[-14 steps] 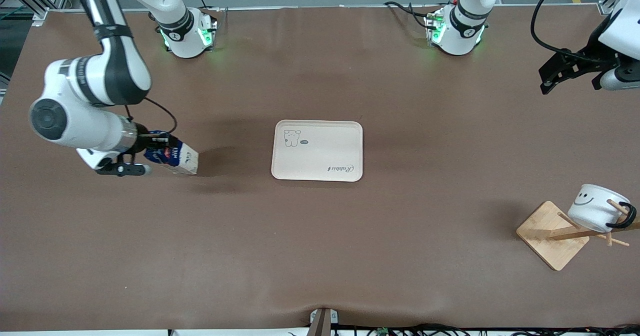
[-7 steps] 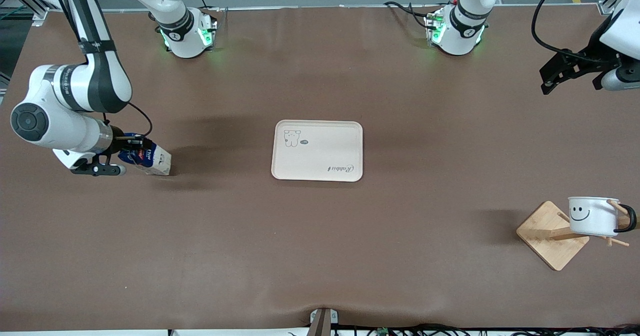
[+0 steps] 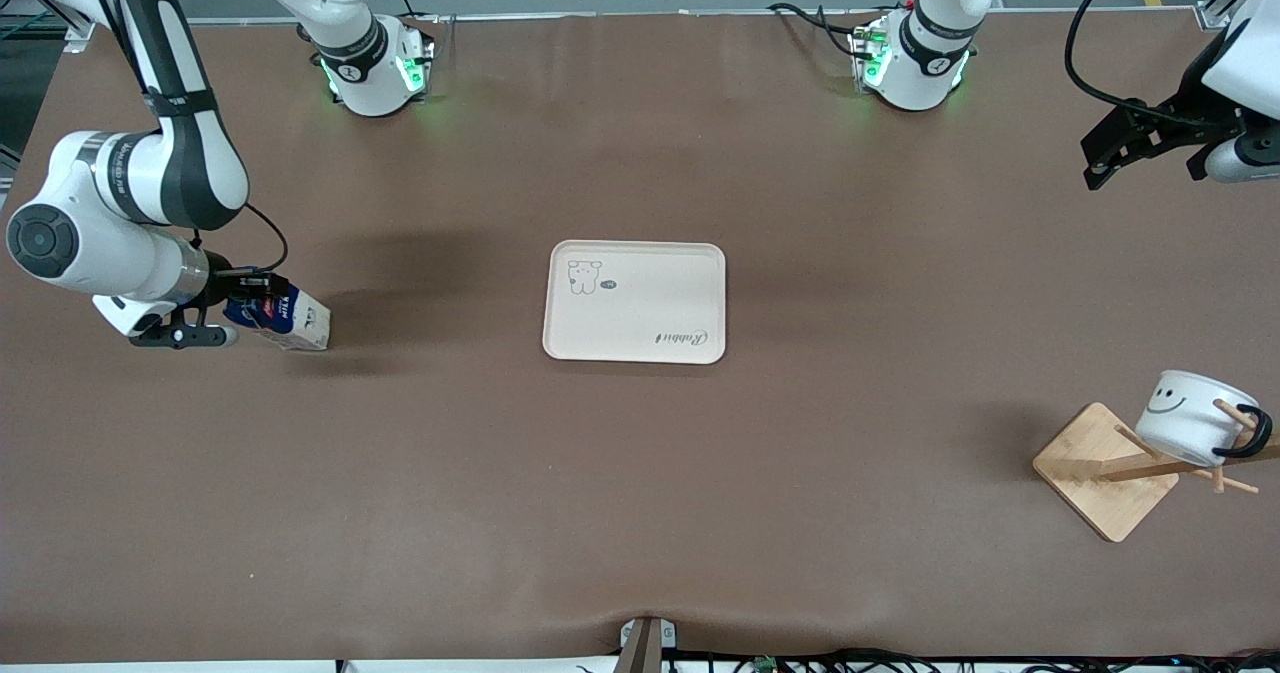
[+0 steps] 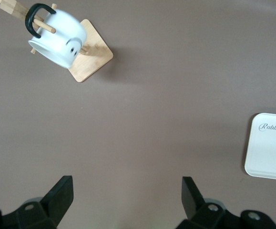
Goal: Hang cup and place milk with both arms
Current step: 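Carry the milk carton away from the tray with the right gripper, then lower the milk carton onto the table and open the right gripper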
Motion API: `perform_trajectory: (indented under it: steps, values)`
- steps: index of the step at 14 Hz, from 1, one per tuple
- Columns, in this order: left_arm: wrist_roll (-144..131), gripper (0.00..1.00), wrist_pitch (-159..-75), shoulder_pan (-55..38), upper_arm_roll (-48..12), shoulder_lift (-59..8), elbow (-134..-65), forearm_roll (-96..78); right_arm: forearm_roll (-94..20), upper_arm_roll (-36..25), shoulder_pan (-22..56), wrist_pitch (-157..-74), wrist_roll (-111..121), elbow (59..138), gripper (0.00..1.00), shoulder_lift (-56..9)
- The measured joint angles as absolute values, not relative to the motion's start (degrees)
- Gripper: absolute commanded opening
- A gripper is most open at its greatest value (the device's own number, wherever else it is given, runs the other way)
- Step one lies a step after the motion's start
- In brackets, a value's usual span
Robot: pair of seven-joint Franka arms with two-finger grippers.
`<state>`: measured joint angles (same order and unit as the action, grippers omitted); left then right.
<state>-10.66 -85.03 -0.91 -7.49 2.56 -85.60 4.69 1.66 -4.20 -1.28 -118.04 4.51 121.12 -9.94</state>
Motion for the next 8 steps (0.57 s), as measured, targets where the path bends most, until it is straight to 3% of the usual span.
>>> perform_trajectory:
  steps: [1, 2, 3, 8]
  values:
    - [-10.7, 1.0, -85.0, -0.9, -7.5, 2.3, -85.6, 4.7, 1.7, -4.2, -1.3, -118.0, 4.6, 121.2, 0.0, -9.9]
    - [-10.7, 1.0, -85.1, -0.9, -7.5, 2.1, -85.6, 4.7, 1.7, -4.2, -1.3, -118.0, 4.6, 121.2, 0.21, -9.9]
    - [-10.7, 1.0, -85.1, -0.9, -7.5, 1.8, -85.6, 4.7, 1.7, -4.2, -1.3, -118.0, 4.8, 121.2, 0.99, -9.9]
    - [-10.7, 1.0, -85.1, -0.9, -7.5, 0.6, -85.6, 4.7, 1.7, -4.2, -1.4, -118.1, 5.8, 121.2, 1.0, -9.9]
